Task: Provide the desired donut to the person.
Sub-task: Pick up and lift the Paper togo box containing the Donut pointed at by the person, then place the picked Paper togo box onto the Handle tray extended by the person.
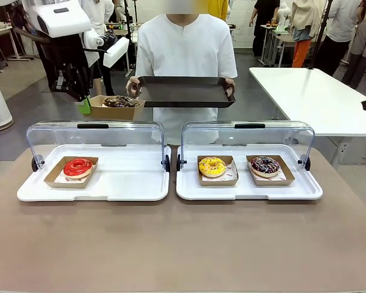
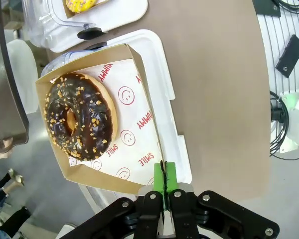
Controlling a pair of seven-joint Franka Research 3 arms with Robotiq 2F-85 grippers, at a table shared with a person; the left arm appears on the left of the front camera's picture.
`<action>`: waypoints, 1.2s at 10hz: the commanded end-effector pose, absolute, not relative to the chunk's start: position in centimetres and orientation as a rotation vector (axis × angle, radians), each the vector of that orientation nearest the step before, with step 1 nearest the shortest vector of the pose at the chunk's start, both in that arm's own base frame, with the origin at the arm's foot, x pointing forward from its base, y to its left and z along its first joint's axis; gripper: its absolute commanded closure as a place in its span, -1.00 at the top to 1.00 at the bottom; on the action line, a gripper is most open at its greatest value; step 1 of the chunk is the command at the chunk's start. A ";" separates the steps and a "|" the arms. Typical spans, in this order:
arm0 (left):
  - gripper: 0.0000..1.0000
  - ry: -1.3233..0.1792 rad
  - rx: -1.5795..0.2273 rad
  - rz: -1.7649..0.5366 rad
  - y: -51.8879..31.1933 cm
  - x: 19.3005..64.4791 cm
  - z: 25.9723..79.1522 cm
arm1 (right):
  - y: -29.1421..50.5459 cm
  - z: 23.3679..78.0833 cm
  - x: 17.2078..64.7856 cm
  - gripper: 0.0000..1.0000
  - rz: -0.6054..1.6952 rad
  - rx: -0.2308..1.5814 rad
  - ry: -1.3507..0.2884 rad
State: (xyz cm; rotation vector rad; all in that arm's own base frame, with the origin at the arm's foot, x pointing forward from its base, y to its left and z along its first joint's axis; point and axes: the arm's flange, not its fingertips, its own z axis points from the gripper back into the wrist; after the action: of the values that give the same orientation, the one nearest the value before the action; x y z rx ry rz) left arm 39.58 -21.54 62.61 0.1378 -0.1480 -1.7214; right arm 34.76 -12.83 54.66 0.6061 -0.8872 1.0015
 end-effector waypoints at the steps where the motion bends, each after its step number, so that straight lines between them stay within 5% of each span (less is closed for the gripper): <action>1: -1.00 -0.153 0.144 -1.721 -21.6 39.4 62.8 | -12.8 54.6 34.9 1.00 1.004 0.618 -0.907; 12: -1.00 -0.153 0.144 -1.721 -21.6 39.4 62.8 | -12.8 54.6 34.9 1.00 1.004 0.618 -0.907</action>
State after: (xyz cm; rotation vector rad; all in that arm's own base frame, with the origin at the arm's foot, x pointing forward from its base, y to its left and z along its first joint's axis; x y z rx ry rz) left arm 39.53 -21.64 62.64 0.1373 -0.1493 -1.7242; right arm 34.76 -12.83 54.66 0.6061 -0.8872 1.0015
